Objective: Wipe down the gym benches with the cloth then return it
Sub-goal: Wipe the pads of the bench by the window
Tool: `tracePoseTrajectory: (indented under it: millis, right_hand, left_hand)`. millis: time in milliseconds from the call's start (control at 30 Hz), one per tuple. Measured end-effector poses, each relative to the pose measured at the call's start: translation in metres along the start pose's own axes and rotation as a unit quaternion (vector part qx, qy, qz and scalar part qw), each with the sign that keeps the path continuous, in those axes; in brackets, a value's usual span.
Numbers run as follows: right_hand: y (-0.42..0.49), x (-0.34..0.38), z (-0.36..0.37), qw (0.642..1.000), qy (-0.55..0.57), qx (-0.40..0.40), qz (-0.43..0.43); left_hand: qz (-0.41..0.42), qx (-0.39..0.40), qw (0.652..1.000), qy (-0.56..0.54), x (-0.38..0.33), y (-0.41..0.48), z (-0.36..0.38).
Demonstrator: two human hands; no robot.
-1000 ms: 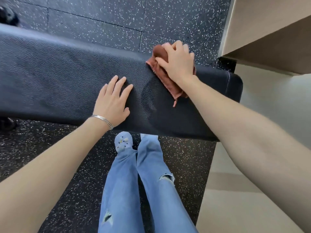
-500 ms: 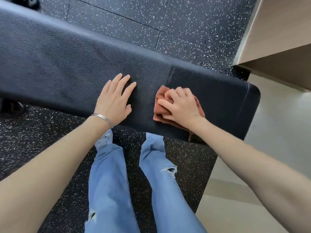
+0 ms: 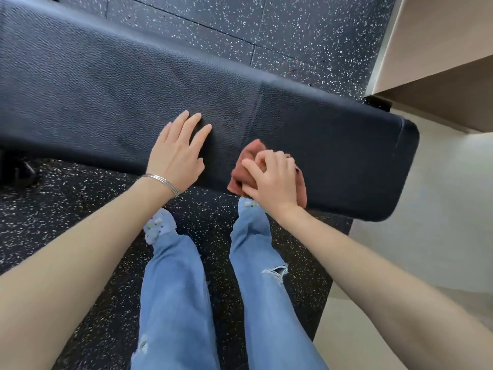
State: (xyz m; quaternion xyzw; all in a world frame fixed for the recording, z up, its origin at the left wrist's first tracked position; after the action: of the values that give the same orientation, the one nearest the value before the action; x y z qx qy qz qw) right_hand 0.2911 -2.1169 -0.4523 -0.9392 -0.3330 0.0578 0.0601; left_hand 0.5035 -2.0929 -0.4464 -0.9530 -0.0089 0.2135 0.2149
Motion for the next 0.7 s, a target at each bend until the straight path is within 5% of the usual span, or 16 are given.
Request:
tracePoseTrajectory:
  millis: [100, 200, 367, 467, 700]
  right_hand:
    - [-0.019, 0.008, -0.002, 0.996, -0.011, 0.040, -0.082]
    - [0.016, -0.004, -0.009, 0.997, -0.007, 0.043, -0.065]
    - [0.112, -0.023, -0.015, 0.973, 0.032, 0.024, 0.229]
    - [0.135, -0.016, -0.012, 0.942, 0.037, 0.016, 0.332]
    - [0.018, 0.070, -0.005, 0.983, 0.033, -0.014, 0.180]
  left_hand:
    - [-0.009, 0.008, 1.000, 0.002, 0.017, -0.019, -0.003]
    - [0.005, 0.029, 0.999, 0.028, 0.035, -0.033, -0.005]
    - [0.024, 0.042, 0.997, 0.056, 0.051, -0.039, -0.006]
    - [0.023, 0.032, 0.998, 0.046, 0.051, -0.038, -0.004]
    - [0.048, 0.011, 0.998, 0.026, 0.059, -0.040, -0.003]
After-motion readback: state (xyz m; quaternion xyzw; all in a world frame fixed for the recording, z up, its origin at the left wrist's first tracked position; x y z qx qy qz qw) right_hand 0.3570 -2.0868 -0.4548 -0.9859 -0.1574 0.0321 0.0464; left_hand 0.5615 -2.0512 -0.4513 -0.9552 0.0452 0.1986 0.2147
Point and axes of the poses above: each hand's wrist, its own y-axis towards the middle knuckle, its own z-axis out of the palm, x = y × z, the point moved 1 cm from there along y, towards the middle knuckle, and after that the axes turned 12 degrees about -y, right-handed, at the moved point
